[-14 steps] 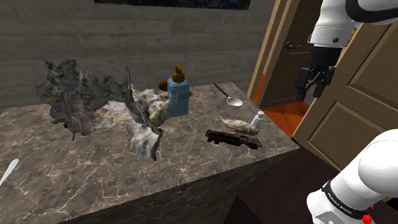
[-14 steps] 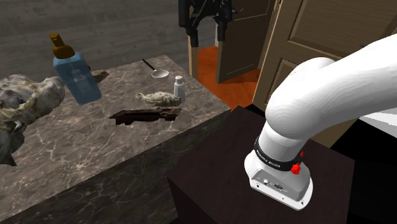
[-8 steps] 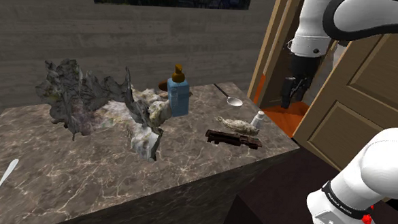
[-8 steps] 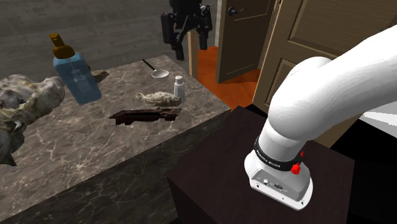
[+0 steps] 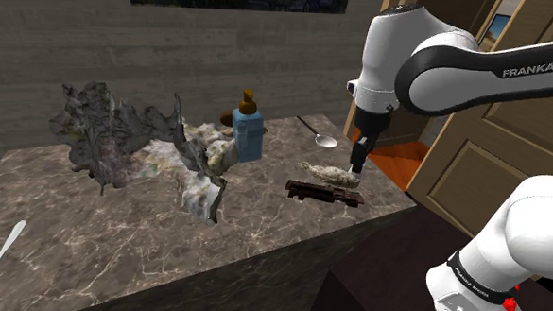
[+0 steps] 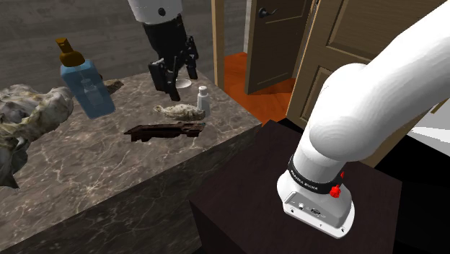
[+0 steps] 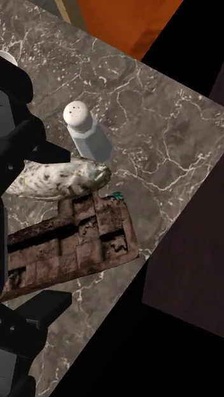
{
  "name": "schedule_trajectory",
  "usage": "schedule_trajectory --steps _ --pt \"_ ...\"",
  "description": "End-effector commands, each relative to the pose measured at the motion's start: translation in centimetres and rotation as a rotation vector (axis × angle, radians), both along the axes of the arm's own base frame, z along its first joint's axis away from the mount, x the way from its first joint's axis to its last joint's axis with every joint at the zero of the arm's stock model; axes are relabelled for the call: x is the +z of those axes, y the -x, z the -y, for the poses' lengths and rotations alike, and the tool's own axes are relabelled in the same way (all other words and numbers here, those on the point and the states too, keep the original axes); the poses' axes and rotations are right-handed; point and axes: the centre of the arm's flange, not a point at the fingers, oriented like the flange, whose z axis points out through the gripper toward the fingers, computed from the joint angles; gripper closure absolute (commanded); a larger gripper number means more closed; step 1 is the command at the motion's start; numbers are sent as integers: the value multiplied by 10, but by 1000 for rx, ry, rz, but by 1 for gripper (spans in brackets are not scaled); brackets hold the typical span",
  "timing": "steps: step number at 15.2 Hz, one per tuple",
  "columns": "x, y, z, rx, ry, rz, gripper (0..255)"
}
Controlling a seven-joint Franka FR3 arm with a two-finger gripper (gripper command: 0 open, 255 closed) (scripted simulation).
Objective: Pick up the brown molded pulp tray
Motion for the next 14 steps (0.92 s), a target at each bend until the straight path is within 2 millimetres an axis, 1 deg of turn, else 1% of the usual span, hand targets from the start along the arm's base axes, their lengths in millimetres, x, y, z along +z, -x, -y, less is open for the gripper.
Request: schedule_trajectory --steps 1,4,8,14 --pt "-16 -5 -24 90 28 24 0" --pt "-42 -9 -59 219 72 57 0" --pt "-77 -8 -103 387 129 100 0" --pt "-109 -8 -103 387 129 100 0"
